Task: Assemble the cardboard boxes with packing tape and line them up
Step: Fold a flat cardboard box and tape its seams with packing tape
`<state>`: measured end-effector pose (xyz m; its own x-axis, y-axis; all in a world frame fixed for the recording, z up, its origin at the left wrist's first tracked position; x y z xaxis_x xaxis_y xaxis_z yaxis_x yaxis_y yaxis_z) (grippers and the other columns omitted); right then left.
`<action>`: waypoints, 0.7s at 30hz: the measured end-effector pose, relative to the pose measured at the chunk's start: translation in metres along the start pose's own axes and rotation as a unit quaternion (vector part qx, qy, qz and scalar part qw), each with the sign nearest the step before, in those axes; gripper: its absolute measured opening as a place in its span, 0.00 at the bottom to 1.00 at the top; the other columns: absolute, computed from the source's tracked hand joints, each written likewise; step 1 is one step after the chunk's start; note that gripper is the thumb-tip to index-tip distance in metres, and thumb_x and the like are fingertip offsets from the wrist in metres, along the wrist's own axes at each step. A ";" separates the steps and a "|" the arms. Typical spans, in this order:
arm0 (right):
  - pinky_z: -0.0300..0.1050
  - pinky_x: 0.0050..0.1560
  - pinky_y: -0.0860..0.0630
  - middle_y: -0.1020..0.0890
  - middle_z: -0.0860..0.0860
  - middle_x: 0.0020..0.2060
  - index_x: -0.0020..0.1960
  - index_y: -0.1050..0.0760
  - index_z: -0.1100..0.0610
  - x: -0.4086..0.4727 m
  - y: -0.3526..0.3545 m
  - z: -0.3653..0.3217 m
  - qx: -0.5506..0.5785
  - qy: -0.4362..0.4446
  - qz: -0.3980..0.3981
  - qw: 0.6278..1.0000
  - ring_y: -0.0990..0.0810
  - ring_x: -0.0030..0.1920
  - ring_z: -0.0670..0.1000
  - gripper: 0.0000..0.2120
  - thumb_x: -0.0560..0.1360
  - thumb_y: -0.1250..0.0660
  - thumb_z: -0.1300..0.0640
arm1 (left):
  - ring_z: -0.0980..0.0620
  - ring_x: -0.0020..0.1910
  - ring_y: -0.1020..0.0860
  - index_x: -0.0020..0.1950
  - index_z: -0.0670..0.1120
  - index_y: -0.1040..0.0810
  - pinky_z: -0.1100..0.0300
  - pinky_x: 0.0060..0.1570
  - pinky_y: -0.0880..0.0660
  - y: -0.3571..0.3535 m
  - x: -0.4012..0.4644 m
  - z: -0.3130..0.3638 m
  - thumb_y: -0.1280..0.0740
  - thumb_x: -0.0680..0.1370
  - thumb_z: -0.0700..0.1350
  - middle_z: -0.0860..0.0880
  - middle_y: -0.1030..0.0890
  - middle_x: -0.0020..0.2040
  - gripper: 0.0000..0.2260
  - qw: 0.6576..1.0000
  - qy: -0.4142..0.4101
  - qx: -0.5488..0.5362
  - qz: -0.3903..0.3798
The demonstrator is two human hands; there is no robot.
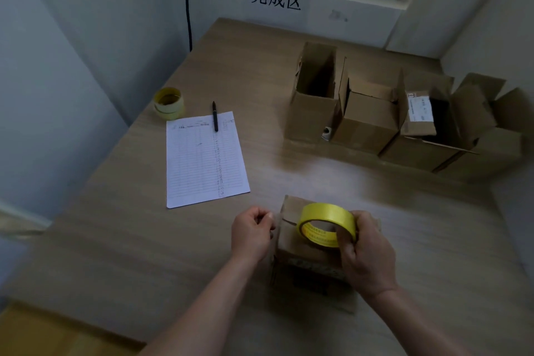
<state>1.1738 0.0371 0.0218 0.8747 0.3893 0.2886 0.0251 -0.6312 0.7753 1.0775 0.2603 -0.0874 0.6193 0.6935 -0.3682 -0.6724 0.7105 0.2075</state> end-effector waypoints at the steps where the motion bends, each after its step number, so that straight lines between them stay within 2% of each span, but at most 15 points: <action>1: 0.45 0.34 0.37 0.35 0.38 0.33 0.51 0.26 0.54 0.000 0.000 -0.001 -0.006 0.000 0.000 1.000 0.22 0.35 0.62 0.17 0.72 0.43 0.43 | 0.52 0.30 0.24 0.36 0.46 0.22 0.59 0.32 0.27 -0.002 0.000 -0.003 0.33 0.78 0.39 0.48 0.20 0.31 0.10 1.000 0.003 0.001 -0.001; 3: 0.44 0.33 0.38 0.34 0.39 0.32 0.51 0.25 0.55 0.000 -0.002 -0.001 -0.021 -0.002 -0.002 1.000 0.23 0.33 0.61 0.15 0.73 0.40 0.45 | 0.50 0.33 0.22 0.37 0.47 0.21 0.57 0.32 0.27 -0.007 -0.002 -0.005 0.33 0.78 0.40 0.48 0.19 0.33 0.10 1.000 0.002 0.007 -0.004; 5: 0.42 0.31 0.41 0.31 0.42 0.33 0.51 0.26 0.55 0.000 -0.003 0.000 -0.031 -0.008 -0.006 0.999 0.23 0.32 0.60 0.12 0.73 0.37 0.49 | 0.49 0.37 0.21 0.38 0.48 0.21 0.54 0.37 0.26 -0.011 -0.003 -0.001 0.33 0.78 0.41 0.49 0.19 0.36 0.09 0.999 -0.015 0.041 -0.005; 8: 0.37 0.29 0.45 0.31 0.42 0.34 0.50 0.26 0.55 0.000 -0.003 -0.001 -0.025 -0.014 -0.012 1.000 0.30 0.30 0.52 0.10 0.72 0.35 0.50 | 0.49 0.50 0.22 0.44 0.52 0.22 0.58 0.47 0.27 -0.008 -0.007 0.019 0.32 0.77 0.46 0.49 0.22 0.51 0.02 0.985 -0.051 0.161 0.020; 9: 0.35 0.30 0.46 0.32 0.42 0.34 0.50 0.27 0.55 -0.001 -0.003 0.000 -0.022 -0.021 -0.015 0.999 0.33 0.31 0.50 0.10 0.72 0.35 0.50 | 0.48 0.56 0.24 0.52 0.51 0.22 0.57 0.53 0.27 -0.005 -0.007 0.020 0.30 0.76 0.48 0.48 0.25 0.57 0.06 0.979 -0.043 0.195 0.030; 10: 0.34 0.30 0.46 0.32 0.42 0.34 0.50 0.27 0.55 -0.001 -0.003 0.001 -0.022 -0.026 -0.017 0.999 0.34 0.31 0.49 0.10 0.72 0.35 0.50 | 0.46 0.62 0.26 0.62 0.50 0.25 0.55 0.59 0.29 0.000 -0.004 0.017 0.29 0.75 0.49 0.47 0.28 0.63 0.16 0.975 -0.025 0.216 0.038; 11: 0.33 0.31 0.47 0.32 0.43 0.34 0.49 0.27 0.55 -0.001 -0.003 0.002 -0.024 -0.029 -0.019 0.999 0.35 0.31 0.49 0.10 0.72 0.35 0.50 | 0.46 0.66 0.29 0.69 0.49 0.30 0.54 0.63 0.30 0.006 -0.003 0.017 0.28 0.74 0.49 0.47 0.31 0.67 0.25 0.977 -0.016 0.206 0.053; 12: 0.34 0.30 0.47 0.31 0.43 0.34 0.49 0.27 0.54 -0.001 -0.003 0.003 -0.026 -0.029 -0.022 0.999 0.35 0.32 0.49 0.10 0.72 0.35 0.50 | 0.47 0.68 0.30 0.73 0.49 0.33 0.54 0.66 0.32 0.010 -0.003 0.021 0.28 0.75 0.48 0.47 0.32 0.69 0.28 0.982 -0.024 0.175 0.065; 14: 0.38 0.30 0.46 0.30 0.44 0.34 0.50 0.28 0.53 -0.002 -0.006 0.006 -0.031 -0.031 -0.027 0.999 0.35 0.32 0.49 0.10 0.72 0.35 0.50 | 0.52 0.71 0.32 0.72 0.51 0.29 0.56 0.71 0.36 -0.003 -0.007 0.034 0.32 0.79 0.44 0.49 0.31 0.72 0.21 0.995 -0.072 0.067 0.030; 17: 0.40 0.30 0.44 0.29 0.44 0.35 0.50 0.28 0.52 -0.002 -0.008 0.004 -0.029 -0.025 -0.044 0.998 0.34 0.33 0.48 0.11 0.72 0.35 0.48 | 0.57 0.74 0.37 0.66 0.58 0.28 0.55 0.75 0.41 -0.049 -0.021 0.035 0.40 0.83 0.44 0.54 0.31 0.72 0.14 0.989 -0.092 -0.018 -0.117; 19: 0.40 0.30 0.41 0.28 0.44 0.35 0.48 0.27 0.50 0.001 -0.010 0.005 -0.016 -0.033 -0.065 0.997 0.32 0.34 0.48 0.08 0.73 0.35 0.47 | 0.58 0.74 0.36 0.62 0.61 0.27 0.55 0.76 0.41 -0.059 -0.022 0.031 0.41 0.83 0.43 0.55 0.30 0.72 0.14 0.986 -0.085 -0.036 -0.139; 21: 0.46 0.32 0.36 0.26 0.45 0.34 0.43 0.30 0.49 0.006 -0.014 0.015 0.070 -0.079 -0.094 0.990 0.29 0.34 0.50 0.08 0.73 0.30 0.50 | 0.57 0.74 0.35 0.62 0.61 0.27 0.58 0.75 0.41 -0.058 -0.020 0.029 0.41 0.83 0.42 0.54 0.30 0.71 0.14 0.986 -0.085 -0.035 -0.136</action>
<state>1.1859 0.0378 0.0042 0.9126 0.4063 0.0462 0.2524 -0.6486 0.7180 1.1160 0.2089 -0.0658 0.8357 0.4919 -0.2441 -0.4940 0.8676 0.0572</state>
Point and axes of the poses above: each hand's wrist, its own x-axis towards the middle knuckle, its own y-axis out of the back of the hand, z = x × y, the point moved 10 cm from there along x, towards the middle knuckle
